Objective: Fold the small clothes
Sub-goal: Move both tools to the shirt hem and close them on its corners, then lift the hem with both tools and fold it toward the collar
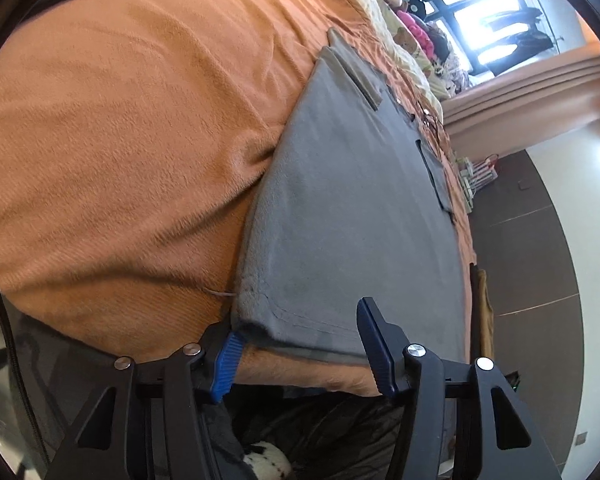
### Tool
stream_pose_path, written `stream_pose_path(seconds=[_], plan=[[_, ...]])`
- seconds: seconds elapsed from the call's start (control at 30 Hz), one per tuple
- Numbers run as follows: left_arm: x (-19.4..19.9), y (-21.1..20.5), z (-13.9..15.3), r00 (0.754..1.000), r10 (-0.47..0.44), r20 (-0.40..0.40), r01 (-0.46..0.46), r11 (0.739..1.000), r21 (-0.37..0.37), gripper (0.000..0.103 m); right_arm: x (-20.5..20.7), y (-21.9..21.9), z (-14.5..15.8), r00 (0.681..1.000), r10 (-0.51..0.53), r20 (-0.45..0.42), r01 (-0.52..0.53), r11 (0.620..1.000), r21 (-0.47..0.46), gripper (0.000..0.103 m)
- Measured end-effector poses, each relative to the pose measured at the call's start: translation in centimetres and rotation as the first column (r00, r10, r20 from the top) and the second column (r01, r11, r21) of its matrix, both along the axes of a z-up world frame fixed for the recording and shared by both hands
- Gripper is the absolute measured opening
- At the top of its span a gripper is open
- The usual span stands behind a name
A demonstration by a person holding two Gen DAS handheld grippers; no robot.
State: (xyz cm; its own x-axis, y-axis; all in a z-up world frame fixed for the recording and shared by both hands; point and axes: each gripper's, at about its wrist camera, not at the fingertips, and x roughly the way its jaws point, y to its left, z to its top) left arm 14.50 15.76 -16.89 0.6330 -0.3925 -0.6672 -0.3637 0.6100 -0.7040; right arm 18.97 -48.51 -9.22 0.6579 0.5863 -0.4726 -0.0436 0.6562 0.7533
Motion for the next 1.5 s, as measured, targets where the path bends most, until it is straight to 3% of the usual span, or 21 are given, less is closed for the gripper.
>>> stream_pose_path(seconds=[0.3, 0.5, 0.53, 0.6, 0.67, 0.77, 0.9, 1.27, 1.5], plan=[[0.2, 0.6, -0.6, 0.995, 0.097, 0.006, -0.097, 0.995, -0.023, 0.049, 1.0, -0.9, -0.8, 0.993, -0.108, -0.036, 0.11, 0.993, 0.039, 0.034], [0.8, 0.5, -1.0, 0.99, 0.144, 0.003, -0.144, 0.989, -0.038, 0.048, 1.2, 0.1, -0.6, 0.991, -0.128, -0.045, 0.13, 0.991, 0.042, 0.033], [1.0, 0.5, -1.0, 0.988, 0.152, 0.0, -0.152, 0.988, -0.037, 0.044, 1.1, 0.1, -0.4, 0.991, -0.129, -0.044, 0.131, 0.991, 0.036, 0.031], [1.3, 0.8, -1.1, 0.985, 0.171, -0.019, -0.171, 0.985, -0.028, 0.031, 1.1, 0.2, -0.2, 0.99, -0.136, -0.047, 0.137, 0.991, 0.011, 0.009], [1.5, 1.0, -1.2, 0.982, 0.183, -0.035, -0.184, 0.982, -0.028, 0.011, 0.9, -0.1, 0.0, 0.988, -0.144, -0.052, 0.144, 0.989, 0.008, 0.003], [1.5, 1.2, -1.1, 0.985, 0.171, -0.037, -0.172, 0.985, -0.025, 0.004, 0.2, -0.5, 1.1, 0.988, -0.154, -0.024, 0.154, 0.988, 0.004, 0.002], [1.2, 1.2, 1.0, 0.988, 0.152, 0.007, -0.152, 0.988, 0.037, 0.003, -1.2, -0.9, 2.9, 0.988, -0.15, 0.019, 0.149, 0.987, 0.054, 0.002], [-1.3, 2.1, 8.6, 0.967, 0.147, 0.207, -0.151, 0.988, 0.007, 0.002, -6.1, -0.6, 7.2, 0.981, -0.136, 0.138, 0.121, 0.986, 0.111, 0.002], [-4.9, 2.6, 11.8, 0.947, 0.159, 0.277, -0.165, 0.986, -0.005, 0.002, -10.2, -1.6, 7.6, 0.974, -0.118, 0.195, 0.094, 0.987, 0.127, 0.002]])
